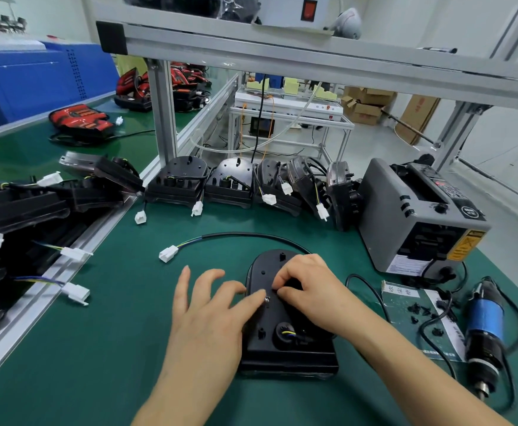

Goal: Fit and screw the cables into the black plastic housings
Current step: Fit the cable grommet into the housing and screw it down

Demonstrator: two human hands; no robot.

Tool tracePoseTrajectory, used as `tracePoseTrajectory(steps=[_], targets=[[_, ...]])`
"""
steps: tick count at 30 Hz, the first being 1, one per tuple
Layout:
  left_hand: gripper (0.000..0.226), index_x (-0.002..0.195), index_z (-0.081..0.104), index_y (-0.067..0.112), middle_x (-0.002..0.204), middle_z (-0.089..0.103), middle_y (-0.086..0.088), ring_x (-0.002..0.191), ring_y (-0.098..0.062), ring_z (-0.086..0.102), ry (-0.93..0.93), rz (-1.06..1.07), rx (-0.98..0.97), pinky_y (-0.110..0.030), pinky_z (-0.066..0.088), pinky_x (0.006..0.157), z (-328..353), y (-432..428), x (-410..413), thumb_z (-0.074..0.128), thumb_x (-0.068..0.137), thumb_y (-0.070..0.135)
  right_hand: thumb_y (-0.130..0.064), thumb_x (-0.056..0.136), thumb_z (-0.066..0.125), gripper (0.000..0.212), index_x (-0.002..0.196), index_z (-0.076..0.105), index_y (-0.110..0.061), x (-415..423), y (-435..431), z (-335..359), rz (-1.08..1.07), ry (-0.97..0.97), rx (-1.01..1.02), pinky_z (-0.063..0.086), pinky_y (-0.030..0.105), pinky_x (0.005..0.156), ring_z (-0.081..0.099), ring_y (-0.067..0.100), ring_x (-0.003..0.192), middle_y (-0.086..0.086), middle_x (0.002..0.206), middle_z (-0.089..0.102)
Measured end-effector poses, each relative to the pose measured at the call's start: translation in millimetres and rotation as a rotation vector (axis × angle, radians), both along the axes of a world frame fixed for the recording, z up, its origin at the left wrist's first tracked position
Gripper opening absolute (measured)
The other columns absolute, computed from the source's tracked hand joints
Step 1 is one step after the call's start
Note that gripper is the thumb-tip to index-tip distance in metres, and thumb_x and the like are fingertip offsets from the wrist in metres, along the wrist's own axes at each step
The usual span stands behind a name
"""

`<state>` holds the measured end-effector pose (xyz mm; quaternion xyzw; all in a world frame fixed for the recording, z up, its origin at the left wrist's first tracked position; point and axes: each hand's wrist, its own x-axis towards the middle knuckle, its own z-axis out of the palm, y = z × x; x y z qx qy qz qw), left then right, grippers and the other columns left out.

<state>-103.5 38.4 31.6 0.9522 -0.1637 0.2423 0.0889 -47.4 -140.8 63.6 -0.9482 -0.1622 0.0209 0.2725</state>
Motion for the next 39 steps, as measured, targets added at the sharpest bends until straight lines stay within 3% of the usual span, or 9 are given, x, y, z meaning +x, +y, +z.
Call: tracePoseTrajectory(steps=[5, 9, 13, 19, 22, 26, 29, 33, 39], targets=[[0.062, 0.103, 0.072, 0.032, 0.095, 0.067, -0.001, 0.102, -0.036, 0.062, 0.024, -0.025, 0.072, -0.057, 0.024, 0.099, -1.7, -3.2, 2.9, 0.027, 0.067, 0.01, -0.003, 0.088, 0.05, 0.03, 0.095, 0.07, -0.023, -2.6, -3.6, -6.1, -0.025, -0.058, 0.048, 0.029, 0.014, 0.097, 0.038, 0.002, 0.109, -0.019, 0.097, 0.053], [0.06, 0.106, 0.071, 0.033, 0.098, 0.067, 0.0, 0.102, -0.036, 0.061, 0.032, -0.037, 0.068, -0.058, 0.027, 0.101, -5.2, -1.9, 5.3, 0.048, 0.059, 0.003, 0.003, 0.085, 0.047, 0.037, 0.095, 0.072, -0.023, -4.5, -5.4, -10.9, -0.042, -0.071, 0.095, 0.028, 0.012, 0.098, 0.039, 0.001, 0.11, -0.019, 0.097, 0.053], [0.061, 0.111, 0.07, 0.033, 0.105, 0.067, 0.003, 0.102, -0.033, 0.062, 0.073, -0.037, 0.013, -0.06, 0.038, 0.099, -4.5, -0.1, 8.1, 0.051, 0.06, 0.004, 0.005, 0.085, 0.047, 0.038, 0.095, 0.073, -0.022, -6.4, -5.5, -14.1, -0.052, -0.093, 0.121, 0.025, 0.007, 0.096, 0.039, 0.0, 0.109, -0.018, 0.097, 0.054], [0.057, 0.103, 0.072, 0.034, 0.105, 0.069, 0.001, 0.105, -0.036, 0.061, 0.071, -0.061, 0.021, -0.055, 0.032, 0.102, 3.4, -0.4, 9.5, 0.049, 0.062, 0.004, 0.002, 0.088, 0.05, 0.031, 0.092, 0.071, -0.021, -8.1, -7.3, -13.5, -0.085, -0.105, 0.202, 0.027, 0.004, 0.093, 0.044, 0.002, 0.108, -0.015, 0.097, 0.059], [0.06, 0.119, 0.064, 0.037, 0.122, 0.06, 0.009, 0.12, -0.026, 0.049, 0.236, -0.119, -0.112, -0.045, 0.034, 0.107, 7.5, 4.3, 27.3, 0.047, 0.078, -0.005, -0.006, 0.089, 0.055, 0.028, 0.084, 0.064, -0.032, -16.5, -22.9, -9.9, -0.244, -0.177, 0.284, 0.036, 0.012, 0.086, 0.05, 0.002, 0.097, -0.018, 0.094, 0.058], [0.045, 0.14, 0.043, 0.025, 0.138, 0.047, 0.005, 0.126, -0.021, 0.036, 0.351, 0.037, -0.247, -0.037, 0.036, 0.103, 17.1, 19.2, 81.9, 0.043, 0.096, 0.015, -0.023, 0.09, 0.059, 0.022, 0.071, 0.056, -0.034, -42.2, -61.2, -5.4, -0.464, -0.167, 0.2, 0.038, 0.019, 0.066, 0.053, -0.003, 0.074, -0.014, 0.076, 0.06], [0.041, 0.134, 0.044, 0.018, 0.136, 0.046, -0.003, 0.125, -0.026, 0.036, 0.38, 0.302, 0.067, -0.038, 0.039, 0.096, 22.6, 26.0, 125.3, 0.044, 0.097, 0.034, -0.041, 0.087, 0.06, 0.026, 0.066, 0.058, -0.026, -63.9, -75.8, -9.3, -0.538, 0.031, 0.096, 0.042, 0.024, 0.057, 0.053, 0.002, 0.056, -0.011, 0.057, 0.059], [0.035, 0.126, 0.047, 0.018, 0.134, 0.05, -0.005, 0.124, -0.025, 0.041, 0.547, 0.505, 0.279, -0.036, 0.034, 0.096, 17.5, 33.6, 154.3, 0.043, 0.096, 0.035, -0.056, 0.084, 0.056, 0.037, 0.071, 0.061, -0.022, -77.9, -71.3, -16.2, -0.525, 0.21, 0.141, 0.047, 0.025, 0.055, 0.057, 0.005, 0.048, -0.004, 0.059, 0.065], [0.004, 0.084, 0.056, 0.014, 0.094, 0.064, -0.003, 0.079, -0.022, 0.053, 0.65, 0.47, 0.156, -0.027, 0.042, 0.071, 25.1, 32.2, 147.6, 0.053, 0.084, 0.012, -0.065, 0.084, 0.047, 0.044, 0.078, 0.063, -0.025, -72.1, -52.3, -14.6, -0.509, 0.269, 0.194, 0.052, 0.026, 0.055, 0.061, 0.009, 0.046, -0.002, 0.058, 0.067]])
